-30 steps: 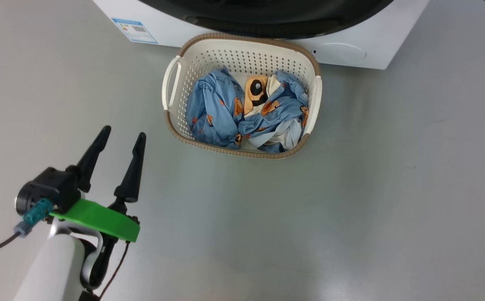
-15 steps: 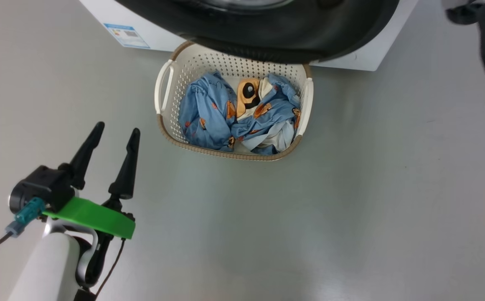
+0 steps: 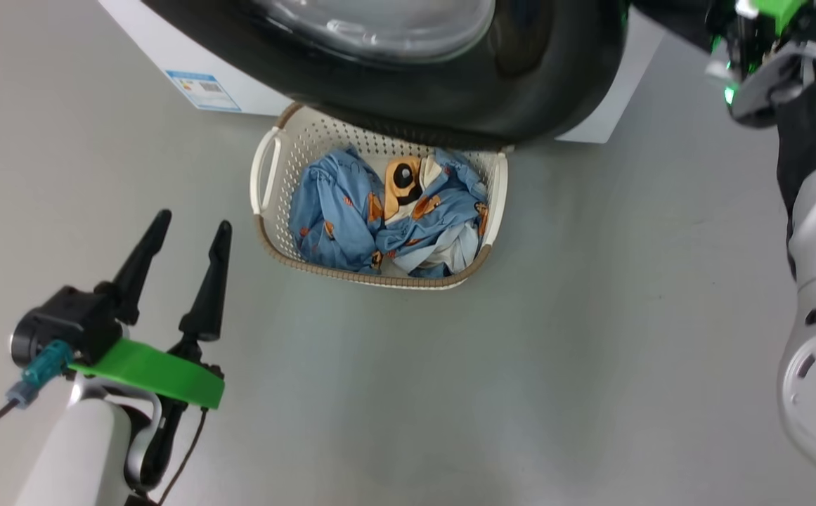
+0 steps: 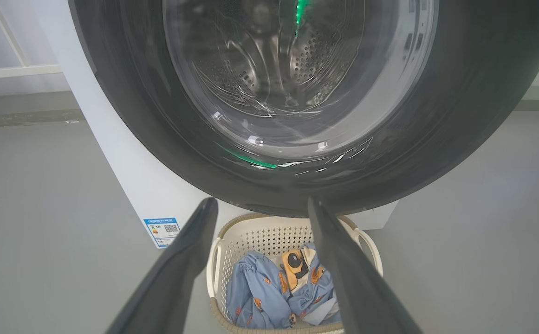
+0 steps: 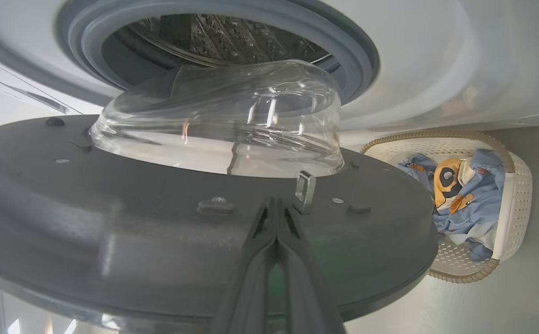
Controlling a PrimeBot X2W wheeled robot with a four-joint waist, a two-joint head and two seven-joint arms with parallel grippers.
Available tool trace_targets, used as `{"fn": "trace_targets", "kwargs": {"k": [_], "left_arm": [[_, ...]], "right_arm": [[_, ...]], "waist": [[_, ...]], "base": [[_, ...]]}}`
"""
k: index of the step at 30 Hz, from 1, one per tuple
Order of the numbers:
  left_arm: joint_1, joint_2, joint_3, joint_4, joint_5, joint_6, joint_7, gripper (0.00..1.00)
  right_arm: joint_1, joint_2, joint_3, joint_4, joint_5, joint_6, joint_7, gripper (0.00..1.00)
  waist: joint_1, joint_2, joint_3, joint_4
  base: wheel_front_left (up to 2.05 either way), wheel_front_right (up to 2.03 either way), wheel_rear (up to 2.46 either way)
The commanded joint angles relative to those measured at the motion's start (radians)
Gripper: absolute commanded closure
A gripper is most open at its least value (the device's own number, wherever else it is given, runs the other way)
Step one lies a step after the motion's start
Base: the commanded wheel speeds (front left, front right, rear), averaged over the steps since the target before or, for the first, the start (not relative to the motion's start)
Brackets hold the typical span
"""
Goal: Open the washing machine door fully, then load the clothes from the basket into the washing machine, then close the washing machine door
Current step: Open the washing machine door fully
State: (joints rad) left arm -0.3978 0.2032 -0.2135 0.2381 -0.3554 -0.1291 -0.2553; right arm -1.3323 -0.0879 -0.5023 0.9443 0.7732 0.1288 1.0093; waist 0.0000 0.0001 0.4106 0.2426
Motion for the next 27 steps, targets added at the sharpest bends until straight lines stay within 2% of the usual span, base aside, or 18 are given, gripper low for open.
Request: {"fn": "trace_targets", "kwargs": {"k": [1,7,16,27], "left_arm": [[0.013,0.038,0.037,-0.023,0.005,-0.002,-0.006,0.0],[0.015,0.037,0.031,-0.017,0.002,-0.002,-0.006,0.0],[0.024,0.032,0.022,-0.013,0.004,-0.002,-0.006,0.0],[0.043,0.026,0.029,-0.041,0.009,-0.002,-0.006,0.0]], "right_arm": [[0.018,0.037,0.042,-0.04,0.051,0.002,0.041,1.0],[0.072,0.037,0.136,-0.06,0.154,0.002,0.059,1.0],[0.161,0.038,0.347,-0.082,0.342,0.002,0.085,1.0],[0.326,0.038,0.659,-0.256,0.597,0.002,0.068,1.0]], "waist": [[0.0,-0.0001,-0.013,0.001],[0.0,-0.0001,-0.022,0.006],[0.0,-0.0001,-0.051,0.022],[0.0,-0.0001,-0.087,0.033]], "base": [[0.0,0.0,0.0],[0.0,0.0,0.0],[0.0,0.0,0.0],[0.0,0.0,0.0]]}}
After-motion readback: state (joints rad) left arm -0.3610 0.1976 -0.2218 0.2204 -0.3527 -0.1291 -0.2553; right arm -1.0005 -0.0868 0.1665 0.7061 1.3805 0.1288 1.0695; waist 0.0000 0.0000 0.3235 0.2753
